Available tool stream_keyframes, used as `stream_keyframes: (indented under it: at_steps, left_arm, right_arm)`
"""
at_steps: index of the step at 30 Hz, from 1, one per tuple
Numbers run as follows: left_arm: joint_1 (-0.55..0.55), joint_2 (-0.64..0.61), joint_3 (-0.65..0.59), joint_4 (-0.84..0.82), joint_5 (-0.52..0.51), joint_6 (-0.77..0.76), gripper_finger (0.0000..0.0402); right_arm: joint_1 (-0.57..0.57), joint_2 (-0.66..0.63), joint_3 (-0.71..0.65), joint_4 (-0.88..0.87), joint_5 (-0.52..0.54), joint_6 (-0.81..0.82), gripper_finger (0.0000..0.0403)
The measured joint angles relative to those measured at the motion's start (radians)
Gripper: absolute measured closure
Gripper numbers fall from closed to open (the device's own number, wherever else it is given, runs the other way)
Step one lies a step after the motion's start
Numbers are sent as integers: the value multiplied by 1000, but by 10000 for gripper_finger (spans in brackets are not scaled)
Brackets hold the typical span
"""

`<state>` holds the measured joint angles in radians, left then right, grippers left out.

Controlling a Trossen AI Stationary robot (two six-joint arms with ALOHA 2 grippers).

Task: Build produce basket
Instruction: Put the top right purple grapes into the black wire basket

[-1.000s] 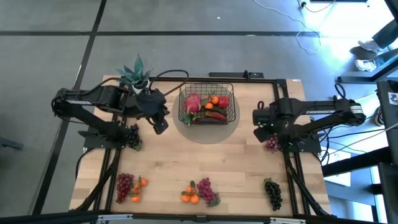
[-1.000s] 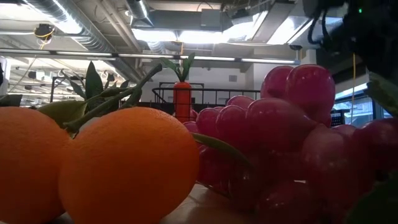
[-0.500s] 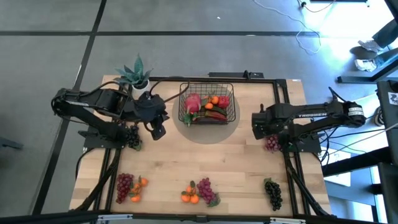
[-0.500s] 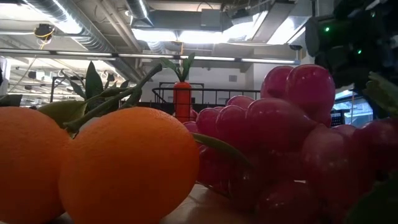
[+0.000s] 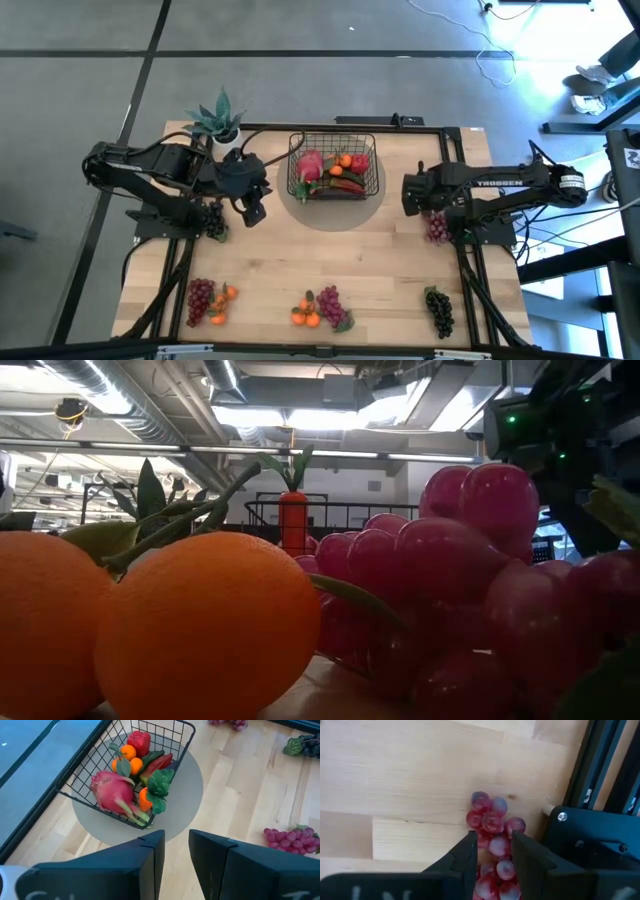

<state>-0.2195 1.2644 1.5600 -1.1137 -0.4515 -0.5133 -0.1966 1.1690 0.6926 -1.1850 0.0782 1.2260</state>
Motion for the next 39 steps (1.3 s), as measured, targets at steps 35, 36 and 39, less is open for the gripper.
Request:
stream_keyframes:
  at_steps: [35, 36, 39]
  left_arm:
    - [0, 0, 0, 0, 0, 1, 324]
    - [0, 0, 0, 0, 0, 1, 324]
    - [0, 0, 0, 0, 0, 1, 324]
  right_arm:
    - [-90, 345, -6, 100, -75, -241, 306]
    - [-89, 346, -6, 102, -74, -242, 313]
    - [-89, 347, -6, 107, -73, -272, 346]
